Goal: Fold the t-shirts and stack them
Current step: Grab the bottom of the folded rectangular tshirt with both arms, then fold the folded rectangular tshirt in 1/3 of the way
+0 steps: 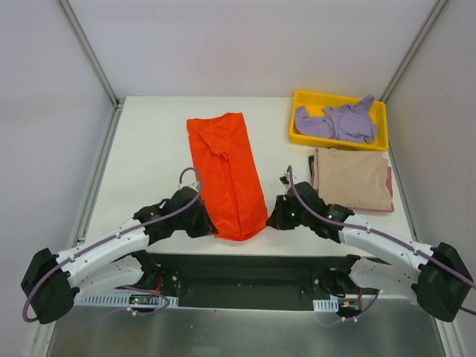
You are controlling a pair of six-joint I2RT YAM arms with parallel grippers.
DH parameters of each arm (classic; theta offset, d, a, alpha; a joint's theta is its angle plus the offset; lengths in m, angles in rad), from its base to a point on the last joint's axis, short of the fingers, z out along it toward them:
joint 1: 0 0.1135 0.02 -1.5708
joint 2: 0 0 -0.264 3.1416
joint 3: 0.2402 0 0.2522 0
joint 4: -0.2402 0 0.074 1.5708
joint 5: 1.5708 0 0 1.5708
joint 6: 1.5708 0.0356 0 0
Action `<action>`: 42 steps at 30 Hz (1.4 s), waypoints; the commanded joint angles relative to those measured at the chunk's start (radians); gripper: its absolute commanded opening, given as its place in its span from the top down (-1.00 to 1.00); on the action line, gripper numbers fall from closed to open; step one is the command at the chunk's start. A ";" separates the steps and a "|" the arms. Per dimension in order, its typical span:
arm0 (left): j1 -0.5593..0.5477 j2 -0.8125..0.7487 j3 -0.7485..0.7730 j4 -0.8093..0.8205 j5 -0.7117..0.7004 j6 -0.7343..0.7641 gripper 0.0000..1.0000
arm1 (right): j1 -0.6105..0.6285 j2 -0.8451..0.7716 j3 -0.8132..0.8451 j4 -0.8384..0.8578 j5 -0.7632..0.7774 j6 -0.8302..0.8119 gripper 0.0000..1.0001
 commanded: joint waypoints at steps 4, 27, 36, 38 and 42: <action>0.181 0.037 0.150 -0.012 -0.084 0.126 1.00 | -0.003 0.161 0.284 0.042 0.201 -0.145 0.99; 0.451 0.452 0.507 0.069 -0.156 0.313 1.00 | -0.163 0.669 0.809 0.050 0.223 -0.307 0.99; 0.504 0.627 0.619 0.100 -0.090 0.400 1.00 | -0.198 0.813 0.914 0.062 0.198 -0.321 0.99; 0.516 0.666 0.633 0.100 -0.070 0.411 1.00 | -0.206 0.844 0.937 0.064 0.184 -0.323 0.99; 0.539 0.719 0.650 0.100 -0.072 0.409 1.00 | -0.220 0.893 0.973 0.062 0.178 -0.320 0.98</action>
